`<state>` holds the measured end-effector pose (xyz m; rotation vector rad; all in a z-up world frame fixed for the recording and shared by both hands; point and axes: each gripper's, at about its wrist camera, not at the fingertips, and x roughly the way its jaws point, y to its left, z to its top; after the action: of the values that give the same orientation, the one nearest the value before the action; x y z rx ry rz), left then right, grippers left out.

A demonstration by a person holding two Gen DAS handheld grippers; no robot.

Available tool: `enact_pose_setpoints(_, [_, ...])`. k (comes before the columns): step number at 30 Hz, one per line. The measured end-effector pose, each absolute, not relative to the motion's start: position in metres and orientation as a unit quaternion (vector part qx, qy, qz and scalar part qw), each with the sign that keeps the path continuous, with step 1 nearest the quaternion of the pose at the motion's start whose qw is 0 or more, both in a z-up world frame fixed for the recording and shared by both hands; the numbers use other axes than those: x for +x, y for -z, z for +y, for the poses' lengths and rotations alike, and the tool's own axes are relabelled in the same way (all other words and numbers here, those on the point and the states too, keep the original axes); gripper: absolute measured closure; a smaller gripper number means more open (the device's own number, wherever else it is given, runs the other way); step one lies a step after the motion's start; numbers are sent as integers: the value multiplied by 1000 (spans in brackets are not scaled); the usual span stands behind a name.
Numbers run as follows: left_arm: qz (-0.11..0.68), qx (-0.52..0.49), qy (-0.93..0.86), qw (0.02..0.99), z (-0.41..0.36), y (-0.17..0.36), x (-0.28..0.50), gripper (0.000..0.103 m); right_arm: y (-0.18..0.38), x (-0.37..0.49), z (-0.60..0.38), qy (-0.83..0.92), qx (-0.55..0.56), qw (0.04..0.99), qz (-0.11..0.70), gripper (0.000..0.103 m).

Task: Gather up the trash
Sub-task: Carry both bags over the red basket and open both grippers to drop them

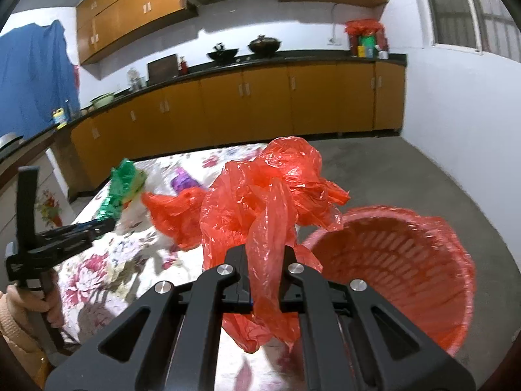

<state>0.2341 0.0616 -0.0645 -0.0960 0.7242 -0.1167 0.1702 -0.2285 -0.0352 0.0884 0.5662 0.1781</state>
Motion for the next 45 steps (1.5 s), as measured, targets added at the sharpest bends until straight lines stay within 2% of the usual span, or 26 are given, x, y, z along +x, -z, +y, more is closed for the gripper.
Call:
enact_pose_setpoints(16, [322,-20,189,927,-53,20,220,80,28,142,-326,39,76,961,261,98])
enact_pose_setpoints(29, [354,6,283,892,-156,44,226,80,34,139,-360,53,120,955,266,98])
enact_pose_setpoints(45, [376,14,300,877,-193,64,239,79,43,141,-373,49,146,952,264,98])
